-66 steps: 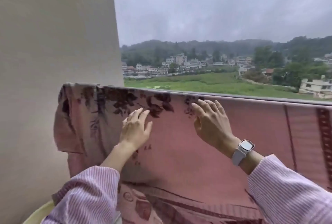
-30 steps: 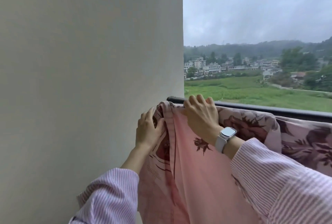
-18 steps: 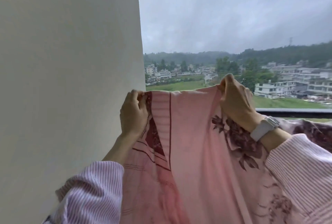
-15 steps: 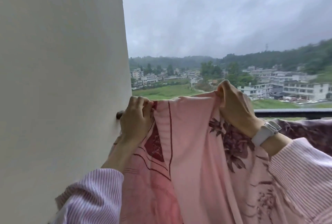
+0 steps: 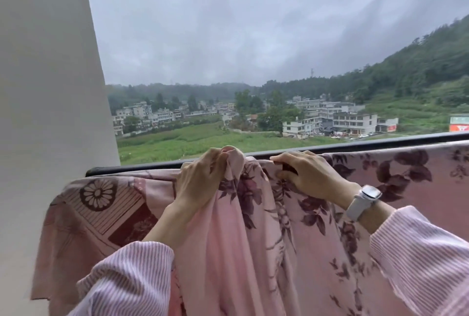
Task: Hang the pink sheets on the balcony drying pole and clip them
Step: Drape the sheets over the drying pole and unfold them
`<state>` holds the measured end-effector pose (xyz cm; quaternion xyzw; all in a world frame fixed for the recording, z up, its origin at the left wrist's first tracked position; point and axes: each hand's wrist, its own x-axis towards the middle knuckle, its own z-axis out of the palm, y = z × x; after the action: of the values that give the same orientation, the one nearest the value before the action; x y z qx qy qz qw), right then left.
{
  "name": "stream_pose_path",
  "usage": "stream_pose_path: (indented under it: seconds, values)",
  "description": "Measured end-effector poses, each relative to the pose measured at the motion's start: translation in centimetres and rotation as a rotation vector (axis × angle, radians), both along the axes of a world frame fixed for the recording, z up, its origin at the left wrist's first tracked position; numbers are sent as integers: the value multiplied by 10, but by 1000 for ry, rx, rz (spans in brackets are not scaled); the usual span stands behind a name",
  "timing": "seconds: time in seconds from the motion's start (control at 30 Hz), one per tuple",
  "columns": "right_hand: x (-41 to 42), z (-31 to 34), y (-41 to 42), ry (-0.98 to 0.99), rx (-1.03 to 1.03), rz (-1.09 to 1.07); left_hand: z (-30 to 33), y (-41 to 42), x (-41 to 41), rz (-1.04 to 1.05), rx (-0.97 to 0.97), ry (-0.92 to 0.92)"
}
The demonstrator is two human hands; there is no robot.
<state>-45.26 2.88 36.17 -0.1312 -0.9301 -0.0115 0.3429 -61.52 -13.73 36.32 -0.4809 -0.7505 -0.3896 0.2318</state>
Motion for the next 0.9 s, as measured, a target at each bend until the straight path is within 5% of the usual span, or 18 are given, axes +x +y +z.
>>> stream_pose_path:
  seconds: [0.1, 0.27, 0.43, 0.67, 0.8, 0.9]
  values:
    - [2, 1, 17, 126, 23, 16, 7, 17, 24, -52, -87, -29]
    - [34, 4, 57, 255, 91, 3, 2, 68, 66, 147, -252, 339]
    - [56, 11, 92, 280, 30, -34, 11, 109, 106, 44, -17, 210]
    - [131, 28, 161, 420, -27, -157, 39, 188, 171, -100, -6, 122]
    - [175, 13, 198, 164, -341, 24, 33, 212, 198, -166, -201, 72]
    - [196, 0, 211, 33, -227, -53, 27, 220, 204, -120, -211, 135]
